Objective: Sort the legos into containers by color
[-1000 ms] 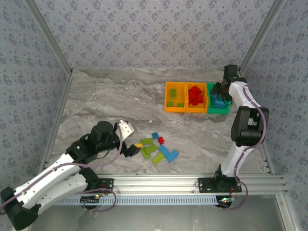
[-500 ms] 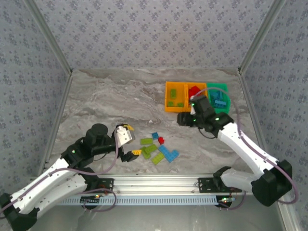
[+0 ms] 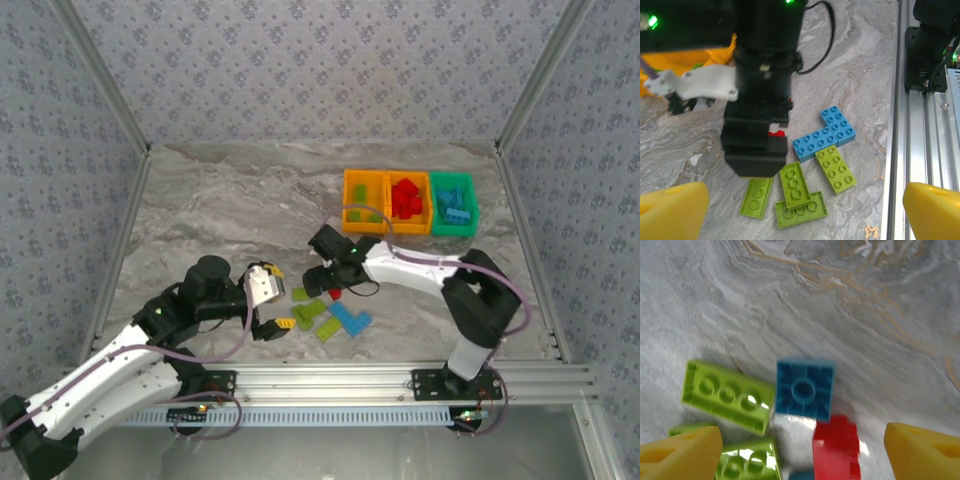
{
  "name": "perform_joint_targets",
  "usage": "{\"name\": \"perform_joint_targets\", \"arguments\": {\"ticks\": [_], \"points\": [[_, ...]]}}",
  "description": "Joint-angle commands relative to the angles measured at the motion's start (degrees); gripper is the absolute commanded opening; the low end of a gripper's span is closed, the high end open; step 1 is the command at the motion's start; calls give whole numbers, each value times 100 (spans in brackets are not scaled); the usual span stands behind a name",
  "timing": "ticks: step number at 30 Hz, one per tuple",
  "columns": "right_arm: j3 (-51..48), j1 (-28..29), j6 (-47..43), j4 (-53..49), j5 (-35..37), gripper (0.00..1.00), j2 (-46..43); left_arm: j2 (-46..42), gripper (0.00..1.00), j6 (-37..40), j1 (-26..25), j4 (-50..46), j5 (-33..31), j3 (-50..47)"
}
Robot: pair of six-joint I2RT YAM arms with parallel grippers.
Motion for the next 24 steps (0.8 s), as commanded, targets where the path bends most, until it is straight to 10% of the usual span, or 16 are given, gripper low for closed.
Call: {"name": "perform_joint_targets", "arguments": {"ticks": [1,24], "points": [[308,-45,24,142,62,83,394,-60,99,68,37,44,173,-28],[177,-126,381,14,1014,36,-34,-58,99,49,38,79,178,-53]]}}
